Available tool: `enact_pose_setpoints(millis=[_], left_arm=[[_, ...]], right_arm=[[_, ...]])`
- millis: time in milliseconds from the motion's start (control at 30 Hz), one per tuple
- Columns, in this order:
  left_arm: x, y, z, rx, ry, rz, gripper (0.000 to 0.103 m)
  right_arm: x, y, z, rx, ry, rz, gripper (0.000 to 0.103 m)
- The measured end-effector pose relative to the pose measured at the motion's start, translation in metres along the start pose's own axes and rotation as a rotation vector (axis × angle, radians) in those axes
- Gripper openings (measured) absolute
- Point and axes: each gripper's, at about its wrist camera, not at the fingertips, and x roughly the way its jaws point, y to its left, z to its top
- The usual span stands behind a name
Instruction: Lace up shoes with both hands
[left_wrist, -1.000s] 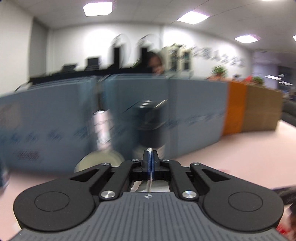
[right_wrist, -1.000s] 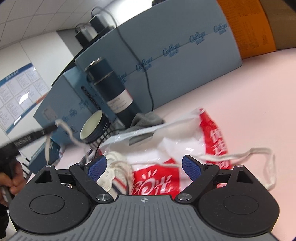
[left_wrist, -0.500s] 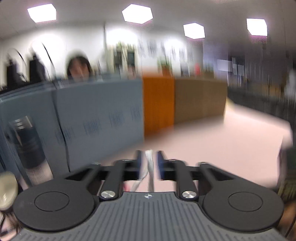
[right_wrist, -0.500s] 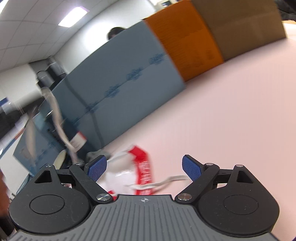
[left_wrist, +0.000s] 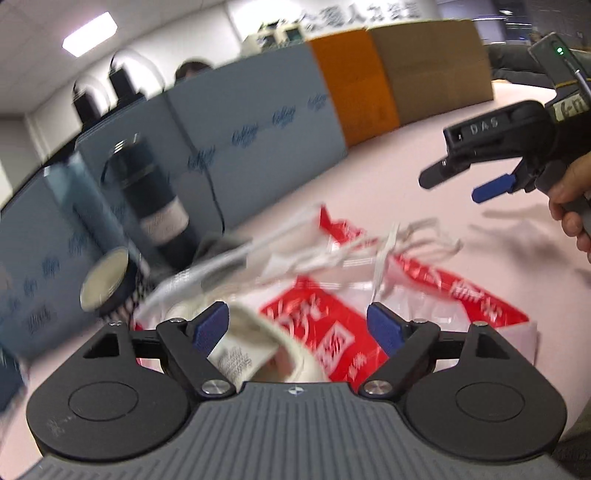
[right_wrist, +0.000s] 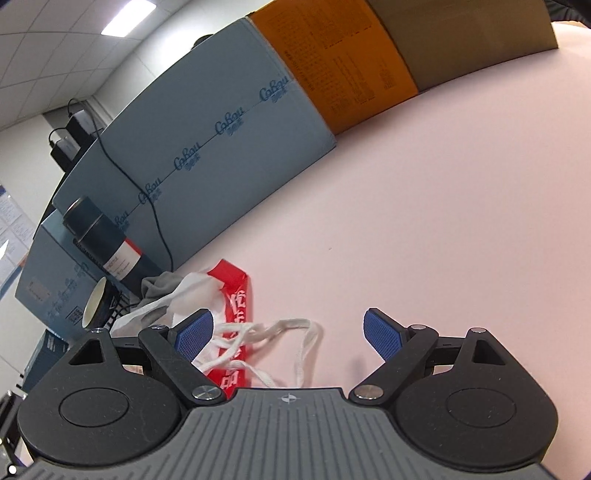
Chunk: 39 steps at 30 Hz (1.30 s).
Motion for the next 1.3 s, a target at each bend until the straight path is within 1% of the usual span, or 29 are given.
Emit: enact_pose_setpoints(millis=[33, 67, 100, 133, 167, 233, 300, 333, 400, 433, 500, 533, 567, 600, 667, 733, 833, 867, 933, 1033, 1167, 1200, 1300], left_arm=[[0.0, 0.001, -0.002, -0.008, 0.009, -0.013, 0.078], [-0.001, 0.0, -0.005, -0.01, 0.022, -0.04, 0.06], [-0.001, 0.0, -0.008, -0.009, 0.048, -0.064, 0.043], [-0.002, 0.0, -0.011, -0.007, 0.073, -0.065, 0.03], [-0.003, 0.003, -0.014, -0.009, 0.084, -0.065, 0.024], [-0.005, 0.008, -0.019, -0.017, 0.106, -0.065, 0.024], [-0.008, 0.01, -0.023, -0.022, 0.121, -0.062, 0.025], [-0.008, 0.011, -0.025, -0.013, 0.128, -0.056, 0.028], [-0.01, 0.011, -0.027, 0.026, 0.139, -0.037, 0.031], [-0.011, 0.012, -0.028, 0.033, 0.141, -0.03, 0.033], [-0.016, 0.016, -0.028, 0.029, 0.134, -0.026, 0.034], [-0.019, 0.019, -0.028, 0.021, 0.123, -0.029, 0.039], [-0.023, 0.022, -0.026, 0.01, 0.103, -0.035, 0.046], [-0.027, 0.025, -0.025, -0.002, 0.083, -0.043, 0.05], [-0.032, 0.032, -0.023, -0.037, 0.05, -0.058, 0.065], [-0.033, 0.038, -0.022, -0.081, 0.037, -0.056, 0.072], [-0.028, 0.044, -0.022, -0.156, 0.043, -0.053, 0.074], [-0.027, 0.044, -0.022, -0.163, 0.049, -0.051, 0.075], [-0.025, 0.041, -0.022, -0.137, 0.059, -0.043, 0.075], [-0.024, 0.036, -0.023, -0.085, 0.061, -0.018, 0.079], [-0.024, 0.038, -0.025, -0.092, 0.076, 0.005, 0.079], [-0.024, 0.04, -0.026, -0.096, 0.078, 0.013, 0.08], [-0.025, 0.043, -0.029, -0.107, 0.086, 0.033, 0.082]], right_arm=[[0.003, 0.004, -0.001, -0.014, 0.008, 0.012, 0.088], [0.006, 0.009, -0.002, -0.031, 0.016, 0.026, 0.088], [0.009, 0.013, -0.003, -0.047, 0.025, 0.04, 0.088], [0.012, 0.019, -0.004, -0.069, 0.033, 0.058, 0.088], [0.013, 0.024, -0.004, -0.094, 0.039, 0.078, 0.088], [0.017, 0.036, -0.006, -0.143, 0.053, 0.119, 0.088], [0.021, 0.047, -0.008, -0.192, 0.067, 0.159, 0.088], [0.021, 0.052, -0.009, -0.223, 0.074, 0.17, 0.088], [0.02, 0.061, -0.012, -0.29, 0.088, 0.181, 0.088], [0.02, 0.065, -0.014, -0.323, 0.094, 0.187, 0.088], [0.019, 0.074, -0.017, -0.39, 0.108, 0.198, 0.088], [0.019, 0.078, -0.018, -0.424, 0.115, 0.204, 0.088], [0.019, 0.083, -0.02, -0.457, 0.122, 0.209, 0.088], [0.019, 0.086, -0.021, -0.501, 0.129, 0.209, 0.088], [0.018, 0.09, -0.024, -0.604, 0.135, 0.205, 0.088], [0.019, 0.091, -0.024, -0.696, 0.141, 0.203, 0.088], [0.021, 0.09, -0.023, -0.818, 0.158, 0.202, 0.088], [0.023, 0.089, -0.023, -0.863, 0.162, 0.197, 0.088], [0.027, 0.091, -0.024, -0.98, 0.167, 0.168, 0.088], [0.033, 0.095, -0.031, -1.191, 0.146, 0.129, 0.087], [0.042, 0.099, -0.043, -1.427, 0.163, 0.156, 0.085], [0.043, 0.1, -0.047, -1.477, 0.163, 0.163, 0.082], [0.048, 0.103, -0.054, -1.585, 0.17, 0.183, 0.078]])
